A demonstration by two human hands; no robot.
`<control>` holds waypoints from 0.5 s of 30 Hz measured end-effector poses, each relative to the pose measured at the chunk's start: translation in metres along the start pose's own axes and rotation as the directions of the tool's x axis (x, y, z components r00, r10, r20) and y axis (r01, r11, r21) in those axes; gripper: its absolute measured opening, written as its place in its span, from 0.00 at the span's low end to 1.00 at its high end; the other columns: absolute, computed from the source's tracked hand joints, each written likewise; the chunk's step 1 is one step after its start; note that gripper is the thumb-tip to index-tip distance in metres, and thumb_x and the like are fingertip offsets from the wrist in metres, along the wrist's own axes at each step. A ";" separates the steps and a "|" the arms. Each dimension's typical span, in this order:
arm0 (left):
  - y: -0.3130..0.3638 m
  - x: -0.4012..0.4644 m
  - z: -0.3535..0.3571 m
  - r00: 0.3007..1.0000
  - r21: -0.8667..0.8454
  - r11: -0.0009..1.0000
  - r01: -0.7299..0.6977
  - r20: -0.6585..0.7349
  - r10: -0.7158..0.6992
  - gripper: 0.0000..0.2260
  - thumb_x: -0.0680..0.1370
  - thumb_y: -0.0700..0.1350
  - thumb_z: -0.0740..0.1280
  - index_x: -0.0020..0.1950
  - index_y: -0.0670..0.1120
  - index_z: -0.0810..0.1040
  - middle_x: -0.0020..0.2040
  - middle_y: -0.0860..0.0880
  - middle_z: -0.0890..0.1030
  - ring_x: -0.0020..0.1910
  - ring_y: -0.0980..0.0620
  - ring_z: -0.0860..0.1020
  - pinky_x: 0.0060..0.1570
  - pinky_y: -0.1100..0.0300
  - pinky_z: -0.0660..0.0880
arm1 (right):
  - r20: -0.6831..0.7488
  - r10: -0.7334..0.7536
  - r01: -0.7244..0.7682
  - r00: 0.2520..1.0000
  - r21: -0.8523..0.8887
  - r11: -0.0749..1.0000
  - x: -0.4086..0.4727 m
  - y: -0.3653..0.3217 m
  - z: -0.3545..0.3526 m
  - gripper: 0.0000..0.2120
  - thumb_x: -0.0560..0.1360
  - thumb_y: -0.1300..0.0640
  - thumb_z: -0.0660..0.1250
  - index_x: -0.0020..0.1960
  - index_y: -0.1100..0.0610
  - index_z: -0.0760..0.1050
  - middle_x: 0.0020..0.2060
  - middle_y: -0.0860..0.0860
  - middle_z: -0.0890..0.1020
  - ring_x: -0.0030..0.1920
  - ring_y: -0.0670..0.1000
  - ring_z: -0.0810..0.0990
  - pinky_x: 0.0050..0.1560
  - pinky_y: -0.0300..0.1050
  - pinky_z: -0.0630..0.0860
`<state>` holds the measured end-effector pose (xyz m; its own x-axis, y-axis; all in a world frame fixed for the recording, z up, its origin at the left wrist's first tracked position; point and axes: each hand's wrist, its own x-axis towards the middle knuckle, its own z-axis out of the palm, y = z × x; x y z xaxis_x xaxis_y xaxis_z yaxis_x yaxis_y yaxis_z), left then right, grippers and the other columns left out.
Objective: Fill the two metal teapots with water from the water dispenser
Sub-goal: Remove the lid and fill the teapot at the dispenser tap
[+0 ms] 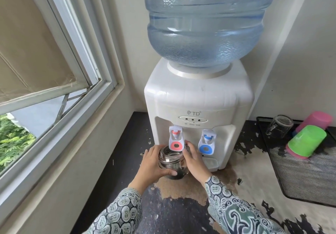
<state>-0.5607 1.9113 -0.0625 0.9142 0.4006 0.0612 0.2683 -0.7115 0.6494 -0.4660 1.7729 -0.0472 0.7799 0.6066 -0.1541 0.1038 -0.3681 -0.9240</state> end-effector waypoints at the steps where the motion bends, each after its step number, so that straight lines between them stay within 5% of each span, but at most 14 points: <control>1: -0.001 -0.001 0.002 1.000 0.058 0.998 0.021 0.012 -0.022 0.44 0.59 0.69 0.71 0.69 0.51 0.63 0.67 0.55 0.67 0.70 0.52 0.63 0.73 0.43 0.46 | 0.007 0.009 -0.009 1.000 -0.010 1.000 0.000 -0.001 0.000 0.21 0.79 0.54 0.53 0.72 0.51 0.57 0.69 0.55 0.63 0.69 0.54 0.62 0.68 0.45 0.59; 3: -0.003 -0.004 0.007 0.995 0.141 0.986 0.086 0.045 -0.093 0.44 0.60 0.71 0.67 0.71 0.56 0.58 0.72 0.56 0.60 0.73 0.55 0.58 0.70 0.38 0.37 | 0.029 0.024 -0.021 0.999 -0.102 0.995 0.000 -0.004 0.004 0.21 0.77 0.55 0.57 0.69 0.52 0.60 0.65 0.56 0.65 0.66 0.56 0.65 0.67 0.48 0.63; 8: 0.002 -0.003 0.014 0.989 0.160 0.983 0.087 0.107 -0.105 0.45 0.64 0.68 0.69 0.72 0.52 0.53 0.72 0.54 0.56 0.71 0.54 0.55 0.70 0.45 0.49 | -0.038 0.063 -0.071 0.997 -0.298 0.952 -0.002 -0.016 0.014 0.17 0.72 0.62 0.60 0.61 0.60 0.66 0.67 0.59 0.61 0.69 0.59 0.59 0.70 0.52 0.58; 11: 0.005 -0.001 0.014 0.987 0.193 0.978 0.079 0.125 -0.105 0.46 0.66 0.67 0.68 0.73 0.48 0.50 0.72 0.51 0.55 0.72 0.52 0.54 0.71 0.47 0.50 | 0.019 0.088 -0.079 0.996 -0.290 0.954 -0.012 -0.029 0.010 0.21 0.73 0.63 0.59 0.65 0.57 0.63 0.71 0.55 0.53 0.72 0.60 0.48 0.70 0.52 0.55; 15: 0.005 0.001 0.009 0.979 0.237 0.968 0.078 0.166 -0.119 0.45 0.67 0.66 0.68 0.73 0.46 0.51 0.71 0.49 0.57 0.72 0.49 0.55 0.71 0.48 0.52 | 0.054 -0.078 0.084 0.996 -0.116 0.990 -0.032 -0.045 0.006 0.15 0.71 0.65 0.61 0.57 0.55 0.69 0.61 0.46 0.65 0.68 0.53 0.58 0.71 0.50 0.57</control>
<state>-0.5553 1.9028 -0.0661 0.9134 0.3809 -0.1434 0.4027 -0.7947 0.4543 -0.4994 1.7740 -0.0022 0.7352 0.6704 -0.1003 0.2395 -0.3953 -0.8868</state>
